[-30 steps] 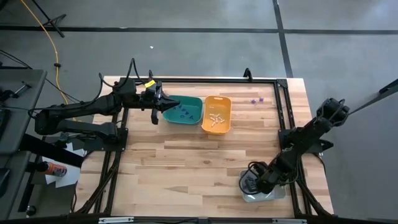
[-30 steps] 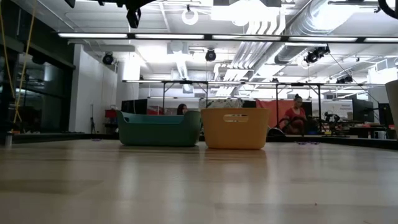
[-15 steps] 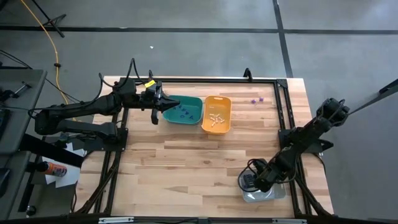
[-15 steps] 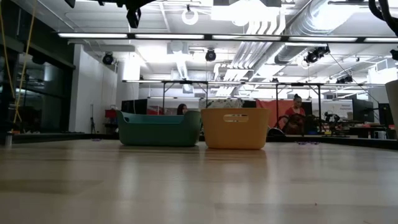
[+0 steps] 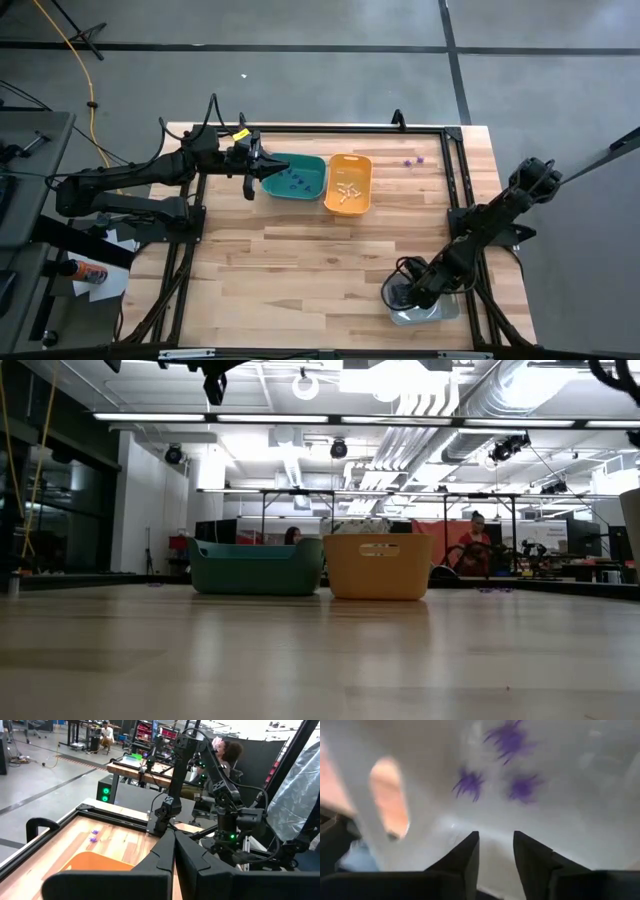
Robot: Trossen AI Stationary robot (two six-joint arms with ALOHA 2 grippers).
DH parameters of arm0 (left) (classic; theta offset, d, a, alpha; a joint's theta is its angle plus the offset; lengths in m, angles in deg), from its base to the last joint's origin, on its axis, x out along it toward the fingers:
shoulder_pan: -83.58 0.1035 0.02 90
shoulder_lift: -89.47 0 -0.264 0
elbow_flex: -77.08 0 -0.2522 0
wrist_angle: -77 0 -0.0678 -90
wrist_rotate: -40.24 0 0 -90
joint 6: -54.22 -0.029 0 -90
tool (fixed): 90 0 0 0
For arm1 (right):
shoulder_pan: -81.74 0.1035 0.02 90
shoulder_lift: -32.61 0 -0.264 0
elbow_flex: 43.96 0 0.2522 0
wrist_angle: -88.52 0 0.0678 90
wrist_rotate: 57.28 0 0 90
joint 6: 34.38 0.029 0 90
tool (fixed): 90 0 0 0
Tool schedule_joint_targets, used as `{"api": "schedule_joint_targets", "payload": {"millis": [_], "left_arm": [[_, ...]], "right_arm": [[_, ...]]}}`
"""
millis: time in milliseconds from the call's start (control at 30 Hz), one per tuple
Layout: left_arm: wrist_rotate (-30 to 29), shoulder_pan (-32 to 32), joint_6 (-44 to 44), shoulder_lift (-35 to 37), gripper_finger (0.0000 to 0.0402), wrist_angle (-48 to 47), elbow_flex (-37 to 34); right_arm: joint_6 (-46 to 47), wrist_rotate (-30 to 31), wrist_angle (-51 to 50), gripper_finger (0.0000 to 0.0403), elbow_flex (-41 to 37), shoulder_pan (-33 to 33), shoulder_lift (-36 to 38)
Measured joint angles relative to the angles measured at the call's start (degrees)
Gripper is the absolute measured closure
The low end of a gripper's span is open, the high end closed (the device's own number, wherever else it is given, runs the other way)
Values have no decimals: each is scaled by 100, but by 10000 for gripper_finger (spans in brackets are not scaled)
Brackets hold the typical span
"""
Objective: Sort Halloween decoration
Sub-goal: Put the violet spider toy into the gray bin
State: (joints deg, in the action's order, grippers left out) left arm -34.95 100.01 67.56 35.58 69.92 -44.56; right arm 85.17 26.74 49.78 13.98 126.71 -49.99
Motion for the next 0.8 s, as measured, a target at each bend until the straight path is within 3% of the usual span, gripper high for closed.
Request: {"api": "schedule_joint_targets", "payload": {"millis": [100, 200, 400, 533, 700, 800], "left_arm": [[0, -1, 0, 0, 401, -2, 0], [0, 0, 0, 0, 402, -1, 0], [-2, 0, 0, 0, 401, -57, 0], [-1, -2, 38, 0, 401, -36, 0], [-2, -2, 390, 2, 401, 17, 0], [-2, 0, 418, 2, 401, 13, 0]], "right_arm": [[-488, -94, 283, 278, -2, 0, 301], [-972, 182, 315, 277, -2, 2, 899], [-2419, 1804, 606, 277, -1, -467, 2325], [-4360, 2559, 1030, 277, 2, -1355, 2812], [-6309, 2354, 1250, 277, 2, -2983, 2745], [-7408, 1985, 2050, 277, 0, -3935, 2491]]}}
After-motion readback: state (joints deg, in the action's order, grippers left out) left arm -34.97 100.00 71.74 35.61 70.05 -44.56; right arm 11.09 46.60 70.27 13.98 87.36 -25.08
